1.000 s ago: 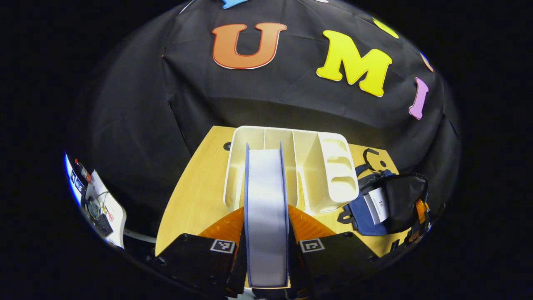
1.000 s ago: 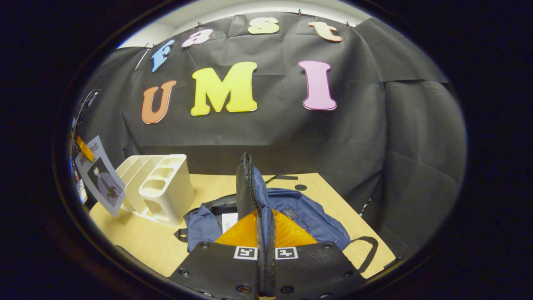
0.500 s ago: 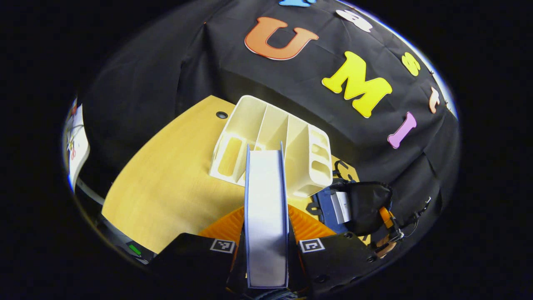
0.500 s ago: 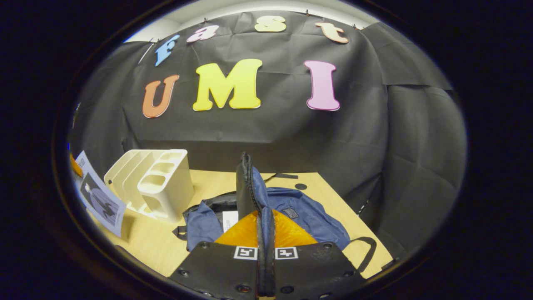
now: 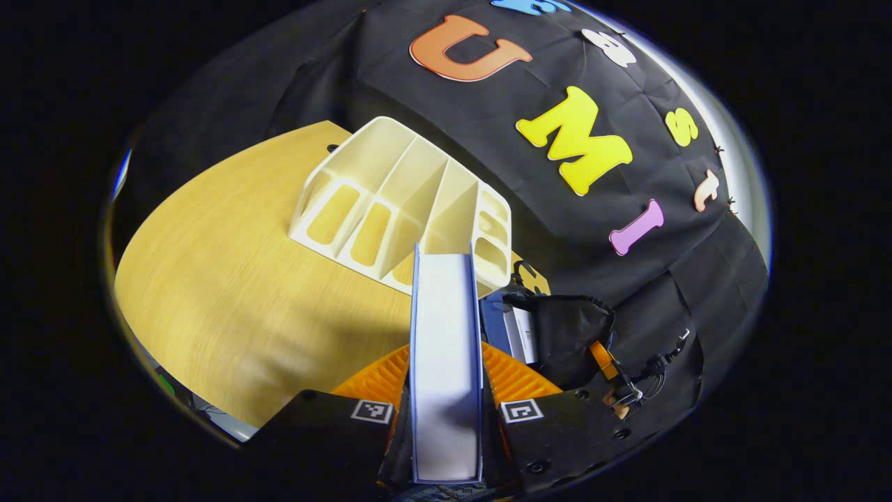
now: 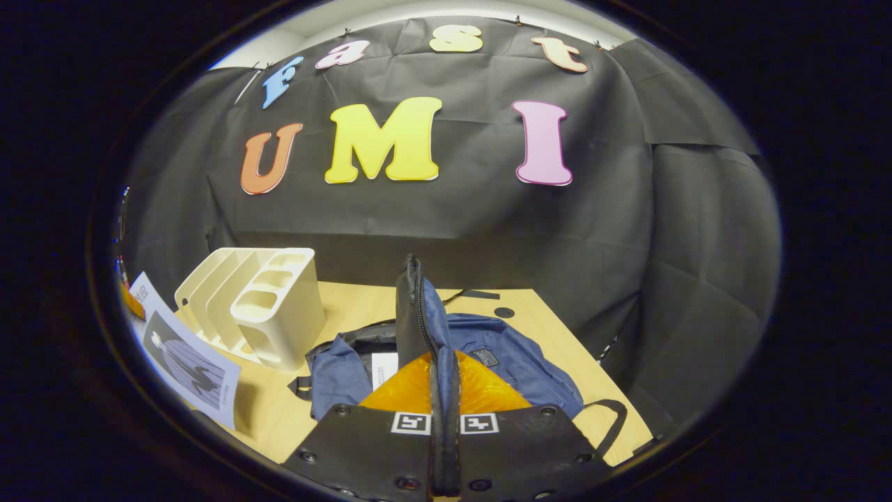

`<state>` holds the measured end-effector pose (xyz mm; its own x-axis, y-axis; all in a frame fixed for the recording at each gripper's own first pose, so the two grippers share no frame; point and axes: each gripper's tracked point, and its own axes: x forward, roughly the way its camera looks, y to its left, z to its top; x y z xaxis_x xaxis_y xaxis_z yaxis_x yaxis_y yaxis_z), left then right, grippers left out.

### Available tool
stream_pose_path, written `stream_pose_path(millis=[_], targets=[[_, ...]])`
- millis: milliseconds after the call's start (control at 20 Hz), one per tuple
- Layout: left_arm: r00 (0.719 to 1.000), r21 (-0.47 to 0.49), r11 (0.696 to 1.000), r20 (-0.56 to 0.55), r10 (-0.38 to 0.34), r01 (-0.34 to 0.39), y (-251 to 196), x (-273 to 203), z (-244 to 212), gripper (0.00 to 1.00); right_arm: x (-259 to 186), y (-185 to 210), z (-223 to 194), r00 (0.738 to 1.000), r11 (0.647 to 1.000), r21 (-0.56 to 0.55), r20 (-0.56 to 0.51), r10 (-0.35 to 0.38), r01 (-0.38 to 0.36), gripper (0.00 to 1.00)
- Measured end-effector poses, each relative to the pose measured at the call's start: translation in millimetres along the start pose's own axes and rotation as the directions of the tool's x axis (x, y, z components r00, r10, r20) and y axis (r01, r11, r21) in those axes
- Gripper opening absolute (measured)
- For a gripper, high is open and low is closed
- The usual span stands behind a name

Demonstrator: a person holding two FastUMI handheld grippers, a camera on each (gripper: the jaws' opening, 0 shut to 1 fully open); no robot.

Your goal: Open the schoolbag, grab two books from the bookshelf and put them into the schoolbag.

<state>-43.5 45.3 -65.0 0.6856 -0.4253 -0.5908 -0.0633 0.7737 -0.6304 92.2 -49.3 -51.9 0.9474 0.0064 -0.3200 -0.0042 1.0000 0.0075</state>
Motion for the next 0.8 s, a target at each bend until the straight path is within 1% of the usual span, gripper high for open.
stream_pose_path(millis=[100,200,300,400,550,700,800], targets=[[0.999,0.004,0.999,-0.012,-0.035,0.035,-15.1,14.2,-6.2,0.42,-0.1,-1.7,2.2,1.0,1.0,0.007,-0.002,0.004,-0.004,0.01],[0.999,0.048,0.998,-0.008,-0.034,0.034,-23.2,25.3,-10.1,0.42,0.3,-3.5,1.9,1.0,1.0,0.005,-0.006,0.008,-0.008,0.01],[0.998,0.057,0.997,-0.025,-0.053,0.054,-36.2,35.1,-15.2,0.42,1.2,-4.1,2.8,1.0,1.0,0.001,-0.005,0.017,-0.017,0.01],[0.995,0.05,0.994,-0.034,-0.098,0.1,-54.9,41.9,-19.8,0.42,2.6,-5.1,3.2,1.0,1.0,0.0,-0.004,0.026,-0.026,0.01],[0.99,0.033,0.99,-0.027,-0.14,0.141,-74.5,59.6,-22.1,0.42,7.1,-10.3,3.9,0.999,0.999,0.004,-0.003,0.04,-0.04,0.01],[0.981,-0.001,0.981,-0.014,-0.195,0.195,-99.8,79.8,-20.3,0.42,7.0,-17.3,8.7,0.999,0.999,0.013,0.003,0.051,-0.051,0.01],[0.976,-0.014,0.976,0.011,-0.216,0.217,-117.5,98.2,-18.2,0.42,7.4,-20.0,13.6,0.998,0.998,0.026,0.012,0.06,-0.06,0.01]])
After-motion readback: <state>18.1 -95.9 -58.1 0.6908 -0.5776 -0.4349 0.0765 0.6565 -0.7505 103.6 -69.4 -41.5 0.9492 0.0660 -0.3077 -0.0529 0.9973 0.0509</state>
